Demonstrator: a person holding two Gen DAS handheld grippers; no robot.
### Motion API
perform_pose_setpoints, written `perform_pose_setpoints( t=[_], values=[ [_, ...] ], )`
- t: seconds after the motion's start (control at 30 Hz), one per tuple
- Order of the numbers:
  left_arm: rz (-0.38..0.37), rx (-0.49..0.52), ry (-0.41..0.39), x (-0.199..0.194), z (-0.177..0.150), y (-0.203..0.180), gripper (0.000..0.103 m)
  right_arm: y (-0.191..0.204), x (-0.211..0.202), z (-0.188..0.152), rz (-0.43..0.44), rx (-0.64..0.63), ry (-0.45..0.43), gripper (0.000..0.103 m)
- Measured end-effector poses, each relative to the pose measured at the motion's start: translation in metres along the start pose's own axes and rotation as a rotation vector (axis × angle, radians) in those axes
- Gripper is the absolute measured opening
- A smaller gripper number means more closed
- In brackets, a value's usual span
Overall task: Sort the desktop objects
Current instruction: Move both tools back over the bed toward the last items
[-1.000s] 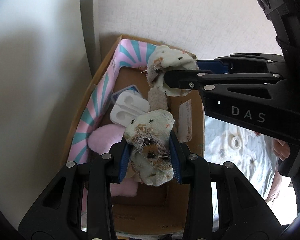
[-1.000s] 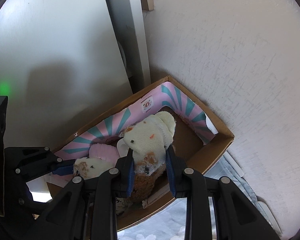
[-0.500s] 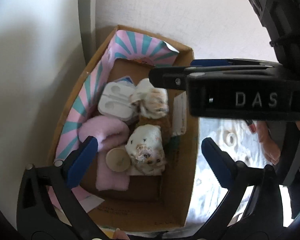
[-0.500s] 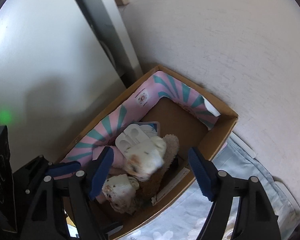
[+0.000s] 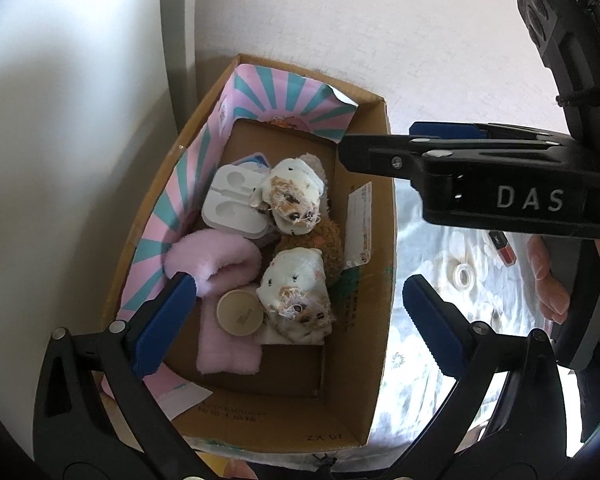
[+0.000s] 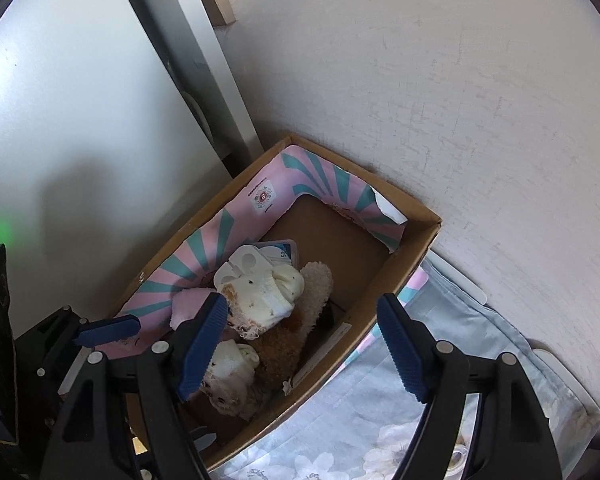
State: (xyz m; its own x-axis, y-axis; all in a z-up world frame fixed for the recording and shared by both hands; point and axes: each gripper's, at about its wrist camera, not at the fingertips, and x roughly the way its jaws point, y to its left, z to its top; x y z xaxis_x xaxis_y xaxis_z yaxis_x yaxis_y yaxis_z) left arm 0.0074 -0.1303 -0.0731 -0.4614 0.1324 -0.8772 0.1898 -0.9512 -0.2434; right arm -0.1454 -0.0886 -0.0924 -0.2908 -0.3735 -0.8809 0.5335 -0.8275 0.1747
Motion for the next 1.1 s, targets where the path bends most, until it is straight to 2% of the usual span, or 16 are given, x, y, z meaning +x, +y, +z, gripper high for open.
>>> perform_pose_setpoints(
  t=[0.27,0.47,0.57,0.7,0.8,0.9,1.03,1.1],
  values=[
    [0.015,0.013,-0.009,-0.011,-0.001,-0.005,0.103,0.008,-0.014,0.003,-0.013,-0.021,-0.037,0.073],
    [0.020,0.031,-0.029,-0.022,0.003,-0.011,0.103,-0.001,-0.030,0.001,-0.033,0.003,-0.071,0.073],
    [-0.001,0.039,-0.034,-0.025,0.005,-0.017,0.103,-0.008,-0.039,-0.003,-0.033,0.012,-0.080,0.073],
    [-0.014,0.040,-0.049,-0.028,0.007,-0.025,0.103,-0.024,-0.057,-0.012,-0.019,0.054,-0.103,0.073],
    [-0.084,0.057,-0.086,-0.036,0.010,-0.037,0.103,-0.040,-0.075,-0.022,-0.017,0.087,-0.144,0.073],
    [-0.096,0.091,-0.108,-0.041,0.013,-0.052,0.103,-0.060,-0.093,-0.033,-0.020,0.130,-0.167,0.073],
    [-0.104,0.157,-0.077,-0.034,0.016,-0.081,0.103,-0.089,-0.114,-0.050,-0.026,0.209,-0.173,0.073],
    [-0.114,0.186,-0.069,-0.030,0.013,-0.096,0.103,-0.104,-0.126,-0.063,-0.057,0.235,-0.184,0.073]
  ],
)
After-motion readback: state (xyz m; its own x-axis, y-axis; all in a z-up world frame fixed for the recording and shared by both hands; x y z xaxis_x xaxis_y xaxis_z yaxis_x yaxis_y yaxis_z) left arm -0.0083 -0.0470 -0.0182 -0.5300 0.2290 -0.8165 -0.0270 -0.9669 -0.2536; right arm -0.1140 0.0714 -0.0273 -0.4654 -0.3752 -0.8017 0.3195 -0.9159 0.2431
